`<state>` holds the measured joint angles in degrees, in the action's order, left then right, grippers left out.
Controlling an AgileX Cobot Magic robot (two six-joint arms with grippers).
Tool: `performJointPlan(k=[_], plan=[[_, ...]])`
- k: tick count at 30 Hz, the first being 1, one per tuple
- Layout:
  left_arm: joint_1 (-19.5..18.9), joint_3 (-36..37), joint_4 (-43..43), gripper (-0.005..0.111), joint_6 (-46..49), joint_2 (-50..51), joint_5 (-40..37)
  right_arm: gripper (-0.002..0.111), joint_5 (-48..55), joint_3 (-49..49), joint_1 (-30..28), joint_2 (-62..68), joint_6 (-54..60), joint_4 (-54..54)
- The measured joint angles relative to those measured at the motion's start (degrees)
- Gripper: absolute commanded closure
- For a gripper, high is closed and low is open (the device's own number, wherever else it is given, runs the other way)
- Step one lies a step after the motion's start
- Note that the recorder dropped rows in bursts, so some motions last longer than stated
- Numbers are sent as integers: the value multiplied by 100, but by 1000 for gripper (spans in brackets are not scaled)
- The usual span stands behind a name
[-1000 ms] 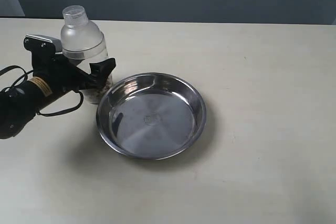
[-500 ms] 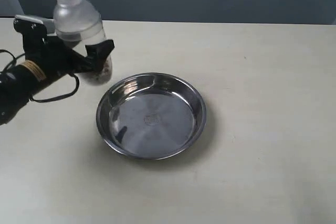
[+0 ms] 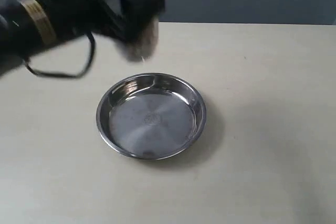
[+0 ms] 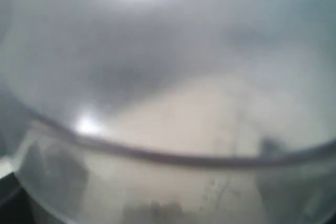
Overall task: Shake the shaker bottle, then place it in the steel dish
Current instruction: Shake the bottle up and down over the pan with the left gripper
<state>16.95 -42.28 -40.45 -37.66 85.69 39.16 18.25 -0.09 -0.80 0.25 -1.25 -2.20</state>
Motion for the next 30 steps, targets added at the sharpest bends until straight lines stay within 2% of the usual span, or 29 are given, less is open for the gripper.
performJointPlan(k=[3,6,8,10,13,16,19,21,24,27,30], plan=[[493,257,-90,106,17,454,-793,109,0,0,0,0,0,0],[716,-26,-62,106,131,-78,-1091,109,0,0,0,0,0,0],[752,-418,158,106,163,-578,-1005,109,0,0,0,0,0,0],[788,-473,379,106,117,-845,-884,109,0,0,0,0,0,0],[854,-2,592,106,62,-357,-827,109,0,0,0,0,0,0],[901,351,272,106,-229,148,-1545,109,0,0,0,0,0,0],[980,111,44,106,-133,-558,-1797,109,0,0,0,0,0,0],[997,-28,364,106,90,-1019,-1499,109,0,0,0,0,0,0],[1005,412,800,106,274,-692,-1109,109,0,0,0,0,0,0],[1044,751,706,106,249,-277,-1552,109,0,0,0,0,0,0],[1055,506,647,106,275,-768,-1503,109,0,0,0,0,0,0]])
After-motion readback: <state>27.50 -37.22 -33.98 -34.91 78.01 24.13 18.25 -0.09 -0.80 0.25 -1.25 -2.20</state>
